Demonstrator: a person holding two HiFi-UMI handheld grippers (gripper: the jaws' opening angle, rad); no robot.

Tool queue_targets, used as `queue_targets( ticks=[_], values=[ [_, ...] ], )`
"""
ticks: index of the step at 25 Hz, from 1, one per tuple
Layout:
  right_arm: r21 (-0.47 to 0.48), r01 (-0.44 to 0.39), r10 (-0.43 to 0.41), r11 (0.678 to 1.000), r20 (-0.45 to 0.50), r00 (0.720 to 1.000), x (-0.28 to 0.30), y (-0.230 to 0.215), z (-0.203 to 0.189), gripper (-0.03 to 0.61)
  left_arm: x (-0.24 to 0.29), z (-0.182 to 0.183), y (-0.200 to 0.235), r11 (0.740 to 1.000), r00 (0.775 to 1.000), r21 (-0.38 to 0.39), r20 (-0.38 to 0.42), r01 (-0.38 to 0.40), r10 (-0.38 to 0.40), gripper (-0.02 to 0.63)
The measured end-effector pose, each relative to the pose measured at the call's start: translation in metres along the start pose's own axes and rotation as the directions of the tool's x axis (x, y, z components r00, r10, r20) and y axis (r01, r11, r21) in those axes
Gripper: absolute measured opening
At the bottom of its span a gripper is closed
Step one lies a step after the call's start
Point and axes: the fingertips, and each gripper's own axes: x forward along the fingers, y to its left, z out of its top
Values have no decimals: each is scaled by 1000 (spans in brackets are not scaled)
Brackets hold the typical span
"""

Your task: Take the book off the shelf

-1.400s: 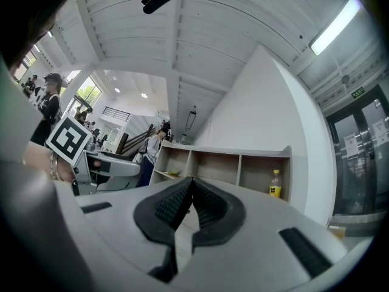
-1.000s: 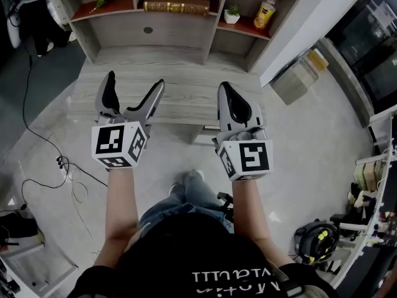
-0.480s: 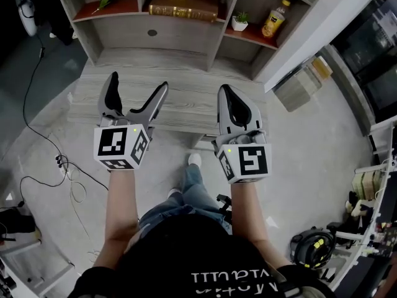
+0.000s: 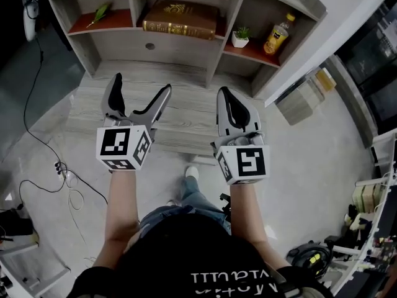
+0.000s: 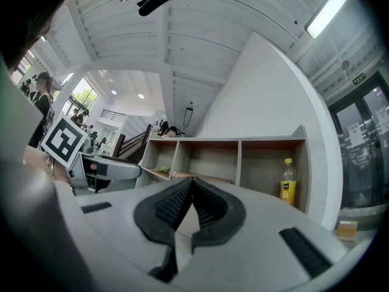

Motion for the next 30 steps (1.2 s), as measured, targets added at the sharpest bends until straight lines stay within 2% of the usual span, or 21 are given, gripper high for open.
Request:
queue_targets(
  ticks=[6,14,16,19,25,27,30],
  values=[
    [1,-9,9,1000,11,1000,42,-42,-9,15,56,-1,1,1000,1000,6,19,-10,10,529],
    [13,-34,33,999,31,999,94,-89,-16,15,119,-10,6,999,999,-34,11,-37,38,529],
    [17,-42,41,999,32,999,103,-96,-19,15,130,-13,8,997,999,-62,7,-44,45,529],
    [22,-51,51,998,29,998,114,-105,-25,15,144,-19,13,987,998,-153,1,-56,57,529],
    [31,-62,61,998,29,998,134,-126,-32,15,172,-40,16,931,998,-359,-45,-64,51,528],
    [31,-64,63,997,30,998,139,-132,-32,15,180,-47,17,896,997,-439,-57,-65,45,528],
    [29,-66,65,997,32,997,145,-140,-34,15,191,-56,20,826,996,-557,-73,-83,50,526]
  ],
)
